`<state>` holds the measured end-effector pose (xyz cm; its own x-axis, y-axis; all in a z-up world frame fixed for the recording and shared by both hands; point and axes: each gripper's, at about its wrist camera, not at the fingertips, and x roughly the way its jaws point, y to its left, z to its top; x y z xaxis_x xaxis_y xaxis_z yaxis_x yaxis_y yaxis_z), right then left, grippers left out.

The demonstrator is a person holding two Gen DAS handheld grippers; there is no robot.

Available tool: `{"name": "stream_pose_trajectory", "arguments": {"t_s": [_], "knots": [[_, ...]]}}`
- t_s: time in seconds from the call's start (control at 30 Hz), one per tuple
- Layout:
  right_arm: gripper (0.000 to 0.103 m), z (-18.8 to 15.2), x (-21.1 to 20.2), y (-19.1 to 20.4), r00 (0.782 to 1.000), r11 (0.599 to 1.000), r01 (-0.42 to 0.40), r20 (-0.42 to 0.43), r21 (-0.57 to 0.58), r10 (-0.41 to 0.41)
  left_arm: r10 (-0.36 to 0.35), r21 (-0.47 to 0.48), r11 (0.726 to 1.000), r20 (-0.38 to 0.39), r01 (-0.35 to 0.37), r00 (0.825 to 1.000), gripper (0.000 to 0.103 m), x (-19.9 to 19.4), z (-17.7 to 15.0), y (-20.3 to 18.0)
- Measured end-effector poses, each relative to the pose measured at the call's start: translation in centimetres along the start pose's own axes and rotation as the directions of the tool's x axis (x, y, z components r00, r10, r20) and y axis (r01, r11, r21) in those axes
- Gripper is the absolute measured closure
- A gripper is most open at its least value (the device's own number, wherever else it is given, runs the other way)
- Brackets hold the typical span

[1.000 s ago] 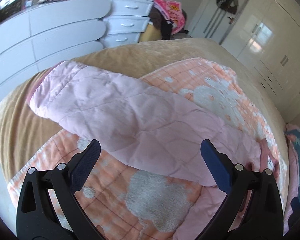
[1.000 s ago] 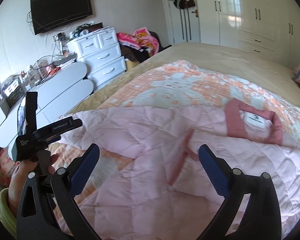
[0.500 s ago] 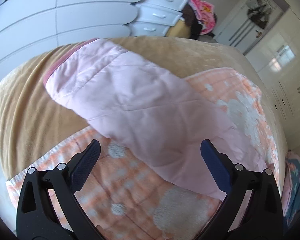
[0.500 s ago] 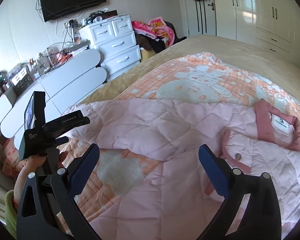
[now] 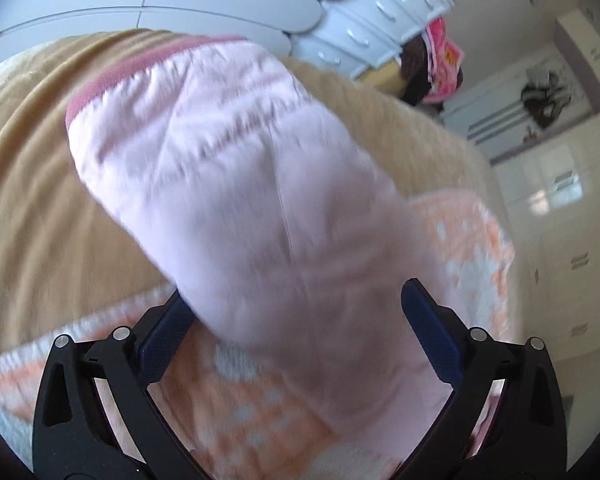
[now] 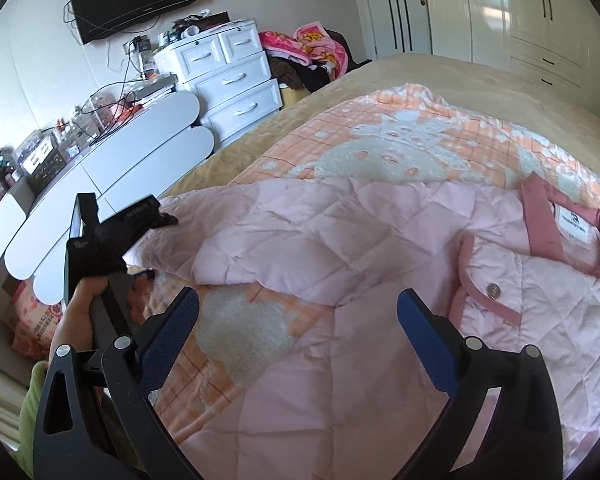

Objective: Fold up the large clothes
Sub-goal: 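Move the left tool to the cuff of the other sleeve, then grasp the other sleeve cuff with the left tool and lift it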

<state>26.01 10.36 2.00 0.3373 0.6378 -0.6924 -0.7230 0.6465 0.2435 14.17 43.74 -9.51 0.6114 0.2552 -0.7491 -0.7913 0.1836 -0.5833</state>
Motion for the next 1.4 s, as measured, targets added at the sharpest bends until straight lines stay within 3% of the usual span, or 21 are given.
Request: {"name": "stream_pose_trajectory", "arguments": {"t_s": [0.1, 0.13, 0.17, 0.23, 0.33, 0.4, 0.63, 0.8, 1.17, 1.3, 1.4], "knots": [[0.004, -0.5, -0.8, -1.1, 1.000, 0.999, -0.017, 0.006, 0.042, 0.017, -0.024, -0.005, 1.000, 0.032, 0.024, 0.999, 0.010, 0.3, 1.0, 0.5], [0.004, -0.7, -1.3, -1.6, 1.000, 0.998, -0.012, 0.012, 0.056, 0.011, -0.032, -0.009, 0.999, 0.030, 0.032, 0.999, 0.015, 0.5, 1.2, 0.8], [0.004, -0.9, -1.6, -2.0, 1.000, 0.998, -0.008, 0.014, 0.064, 0.008, -0.032, -0.016, 0.999, 0.034, 0.033, 0.999, 0.022, 0.5, 1.4, 1.1], [0.004, -1.3, -2.3, -2.7, 1.000, 0.997, 0.001, 0.023, 0.081, -0.002, -0.033, -0.038, 0.999, 0.055, 0.035, 0.998, 0.057, -0.1, 1.8, 1.7], [0.004, -2.1, -3.6, -4.1, 0.999, 0.992, 0.005, 0.039, 0.123, -0.010, -0.074, -0.017, 0.997, 0.107, 0.076, 0.992, 0.080, -1.9, 2.2, 1.3], [0.004, -2.7, -4.4, -5.2, 0.999, 0.987, -0.002, 0.043, 0.163, -0.005, -0.108, 0.018, 0.994, 0.135, 0.107, 0.985, 0.084, -3.0, 2.3, 0.2], [0.004, -4.3, -7.4, -7.9, 0.996, 0.977, 0.041, 0.066, 0.210, -0.056, -0.257, 0.158, 0.961, 0.223, 0.226, 0.940, 0.089, -8.8, 1.5, -4.2], [0.004, -4.9, -9.5, -9.4, 0.992, 0.972, 0.072, 0.081, 0.226, -0.092, -0.358, 0.261, 0.918, 0.223, 0.298, 0.907, 0.090, -11.9, -0.3, -8.2], [0.004, -6.7, -13.8, -13.4, 0.976, 0.953, 0.158, 0.106, 0.258, -0.191, -0.547, 0.451, 0.782, 0.163, 0.431, 0.821, 0.090, -17.0, -6.6, -15.0], [0.004, -7.4, -15.4, -15.3, 0.966, 0.942, 0.193, 0.116, 0.275, -0.232, -0.594, 0.485, 0.733, 0.116, 0.477, 0.796, 0.090, -17.9, -8.1, -16.2], [0.004, -7.9, -16.3, -16.6, 0.959, 0.933, 0.212, 0.122, 0.290, -0.255, -0.638, 0.499, 0.689, 0.074, 0.526, 0.766, 0.091, -18.8, -9.4, -16.9]]}}
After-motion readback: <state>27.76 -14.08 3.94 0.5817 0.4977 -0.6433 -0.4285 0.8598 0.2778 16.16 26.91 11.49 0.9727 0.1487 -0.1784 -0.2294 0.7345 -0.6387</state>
